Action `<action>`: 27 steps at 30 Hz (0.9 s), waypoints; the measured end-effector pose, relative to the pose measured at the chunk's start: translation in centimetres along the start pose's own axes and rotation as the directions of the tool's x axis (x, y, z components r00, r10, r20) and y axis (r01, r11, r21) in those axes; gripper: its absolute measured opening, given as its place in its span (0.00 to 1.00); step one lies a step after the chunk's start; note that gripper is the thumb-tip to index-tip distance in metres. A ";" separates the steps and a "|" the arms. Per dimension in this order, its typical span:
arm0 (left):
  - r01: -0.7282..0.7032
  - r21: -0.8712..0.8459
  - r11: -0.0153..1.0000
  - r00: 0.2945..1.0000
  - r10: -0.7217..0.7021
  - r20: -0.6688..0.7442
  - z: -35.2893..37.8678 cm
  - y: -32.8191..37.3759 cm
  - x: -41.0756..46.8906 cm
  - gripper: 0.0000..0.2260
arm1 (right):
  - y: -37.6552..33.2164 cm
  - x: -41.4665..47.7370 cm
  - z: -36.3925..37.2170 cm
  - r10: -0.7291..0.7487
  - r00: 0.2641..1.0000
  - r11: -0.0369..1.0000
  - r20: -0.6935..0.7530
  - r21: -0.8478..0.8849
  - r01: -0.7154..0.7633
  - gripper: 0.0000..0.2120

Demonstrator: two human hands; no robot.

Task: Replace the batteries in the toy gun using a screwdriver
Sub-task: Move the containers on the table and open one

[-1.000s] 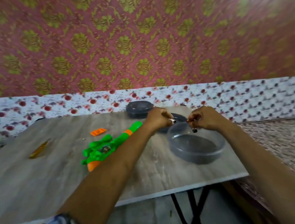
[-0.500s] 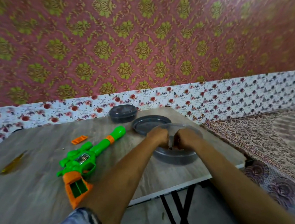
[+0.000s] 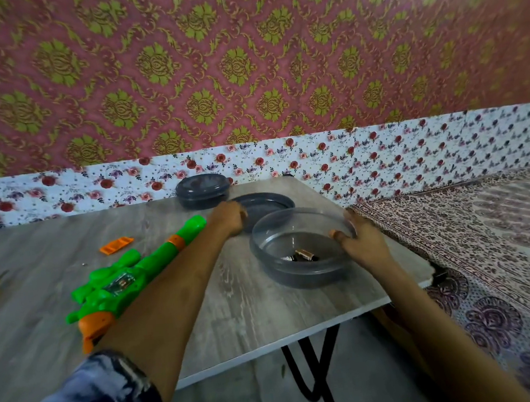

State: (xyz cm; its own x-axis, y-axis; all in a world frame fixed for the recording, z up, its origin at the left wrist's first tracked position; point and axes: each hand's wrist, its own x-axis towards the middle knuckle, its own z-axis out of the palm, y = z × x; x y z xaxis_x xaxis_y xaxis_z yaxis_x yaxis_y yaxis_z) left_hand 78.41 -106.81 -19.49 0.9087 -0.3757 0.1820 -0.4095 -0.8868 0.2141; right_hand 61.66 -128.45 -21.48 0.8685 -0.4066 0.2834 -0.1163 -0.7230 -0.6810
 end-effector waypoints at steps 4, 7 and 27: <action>-0.076 0.090 0.993 0.997 0.073 0.038 2.6 -1.0 0.2 0.15 | 1.1 -1.1 2.0 0.094 0.992 0.902 -0.087 0.430 -0.048 0.22; -0.082 0.166 0.983 0.995 0.089 -0.038 3.2 -1.1 0.9 0.11 | 1.3 -1.3 2.9 0.118 0.980 0.833 -0.161 0.553 -0.010 0.19; -0.107 -0.993 -0.054 0.918 -0.388 -0.078 -6.3 1.7 -4.5 0.07 | 0.9 -1.4 2.6 0.183 0.978 0.804 -0.100 0.588 -0.090 0.21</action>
State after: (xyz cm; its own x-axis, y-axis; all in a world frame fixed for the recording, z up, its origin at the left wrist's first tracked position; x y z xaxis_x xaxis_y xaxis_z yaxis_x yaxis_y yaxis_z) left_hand 73.09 -104.90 -13.87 0.9871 0.0203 0.1591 -0.1559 0.3550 0.9218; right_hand 61.59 -127.06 -24.28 0.7800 -0.5860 0.2198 0.1114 -0.2156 -0.9701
